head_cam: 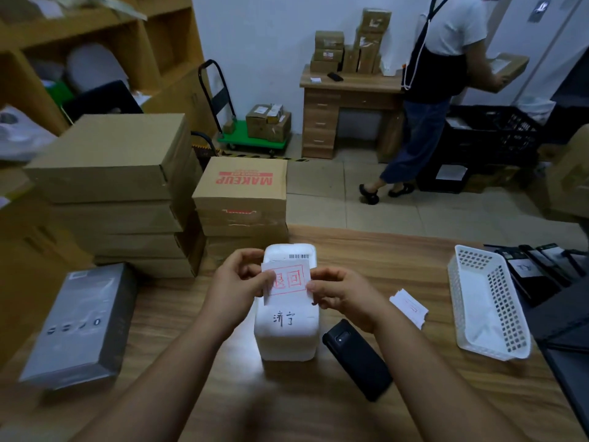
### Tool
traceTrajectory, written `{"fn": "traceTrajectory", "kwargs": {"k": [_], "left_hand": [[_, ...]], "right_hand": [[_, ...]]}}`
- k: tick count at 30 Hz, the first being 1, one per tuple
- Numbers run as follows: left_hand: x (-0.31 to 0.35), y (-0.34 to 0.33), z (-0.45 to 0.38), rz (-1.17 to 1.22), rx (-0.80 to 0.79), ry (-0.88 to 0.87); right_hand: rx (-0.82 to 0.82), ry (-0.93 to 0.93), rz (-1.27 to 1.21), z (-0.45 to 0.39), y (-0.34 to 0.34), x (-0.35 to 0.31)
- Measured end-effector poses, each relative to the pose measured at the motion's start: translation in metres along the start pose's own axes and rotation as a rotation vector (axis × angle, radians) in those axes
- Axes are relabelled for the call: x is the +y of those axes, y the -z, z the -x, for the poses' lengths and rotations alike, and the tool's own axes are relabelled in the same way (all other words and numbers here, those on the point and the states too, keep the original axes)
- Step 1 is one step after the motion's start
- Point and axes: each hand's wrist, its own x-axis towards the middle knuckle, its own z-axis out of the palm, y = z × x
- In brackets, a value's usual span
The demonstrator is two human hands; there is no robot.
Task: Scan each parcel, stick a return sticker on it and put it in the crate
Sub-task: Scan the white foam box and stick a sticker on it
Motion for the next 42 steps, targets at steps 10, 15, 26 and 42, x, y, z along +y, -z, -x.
{"fn": "traceTrajectory", "kwargs": {"k": [10,15,26,42], "left_hand": [[0.012,0.011,-0.007,0.076,0.052,-0.005],[0.018,0.012,-0.004,0.023,0.020,-0.016],[0.026,0.011,0.005,0.094,0.140,-0.026],[0.029,0.001,0.012,0.117,0.193,-0.030]], "right_hand": [[-0.018,0.047,-0.008,0.006,-0.013,-0.006],[0.008,0.125,0.093,0.006,-0.016,-0.021],[-0.075,0.101,-0.066,0.015,-0.019,-0.029],[-0.167,0.051,-0.012,0.028,-0.001,-0.023]]}}
